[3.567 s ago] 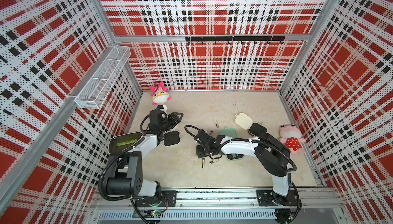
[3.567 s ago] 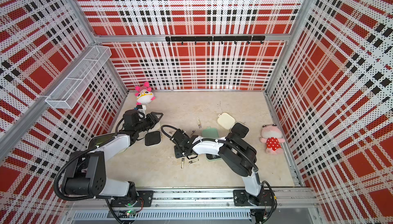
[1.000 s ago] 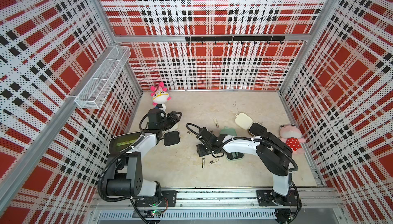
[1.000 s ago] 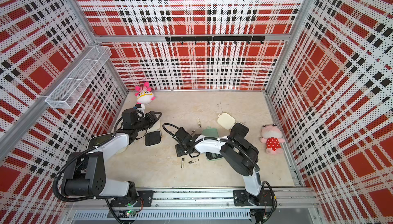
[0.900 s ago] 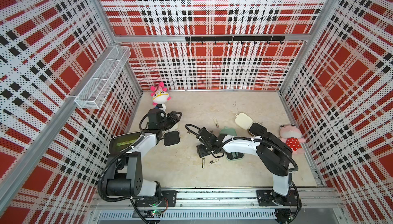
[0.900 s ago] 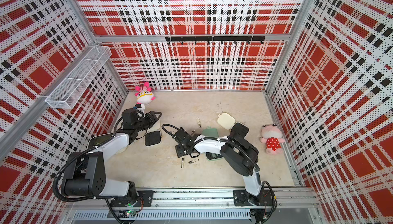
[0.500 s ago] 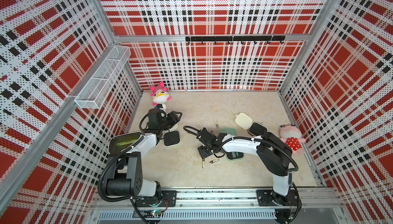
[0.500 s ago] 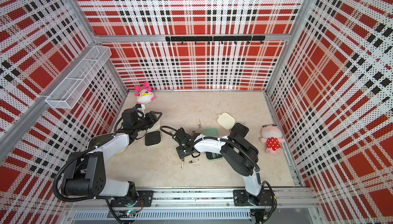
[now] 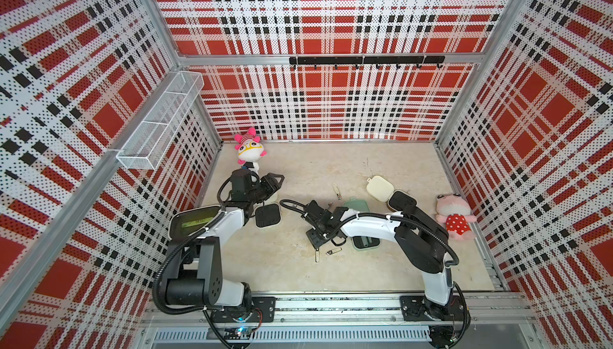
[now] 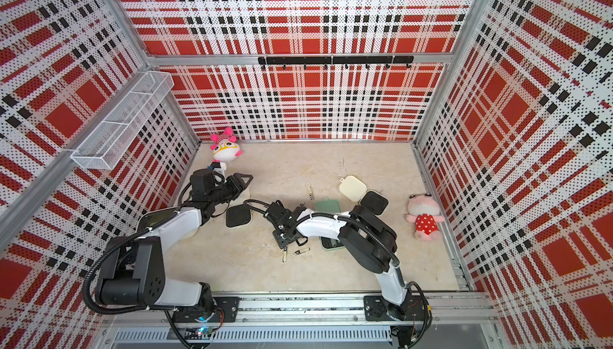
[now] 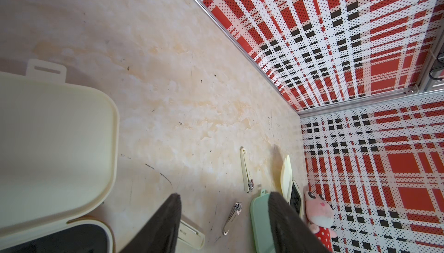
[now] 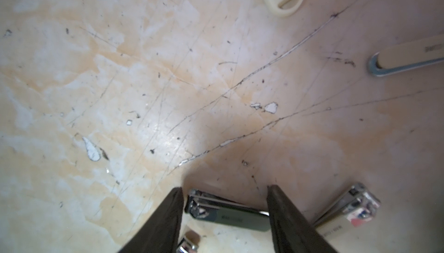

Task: Organize nail clipper sets
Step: Adjust the nail clipper at the center of the board.

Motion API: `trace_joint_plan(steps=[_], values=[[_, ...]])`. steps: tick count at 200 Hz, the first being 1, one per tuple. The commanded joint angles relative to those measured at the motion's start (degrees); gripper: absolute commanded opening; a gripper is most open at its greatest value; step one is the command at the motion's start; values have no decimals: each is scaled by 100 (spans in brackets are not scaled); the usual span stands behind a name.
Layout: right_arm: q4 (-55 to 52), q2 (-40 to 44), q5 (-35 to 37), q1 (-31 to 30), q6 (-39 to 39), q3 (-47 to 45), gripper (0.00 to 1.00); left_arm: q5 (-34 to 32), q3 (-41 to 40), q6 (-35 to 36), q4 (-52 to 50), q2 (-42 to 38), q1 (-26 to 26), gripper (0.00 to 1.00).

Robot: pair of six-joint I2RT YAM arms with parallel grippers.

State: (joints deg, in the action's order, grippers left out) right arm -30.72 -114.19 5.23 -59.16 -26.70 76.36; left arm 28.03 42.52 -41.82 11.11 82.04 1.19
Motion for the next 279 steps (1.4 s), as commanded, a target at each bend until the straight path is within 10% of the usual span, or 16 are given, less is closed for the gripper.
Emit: trace_joint_plan(steps=[1,279], values=[[-146,-64,88,-43,97,-13,63,9,1,16,151,14,52,62],[-282,58,-1,191,-71,-146,60,36,-7,-52,279,139,70,62]])
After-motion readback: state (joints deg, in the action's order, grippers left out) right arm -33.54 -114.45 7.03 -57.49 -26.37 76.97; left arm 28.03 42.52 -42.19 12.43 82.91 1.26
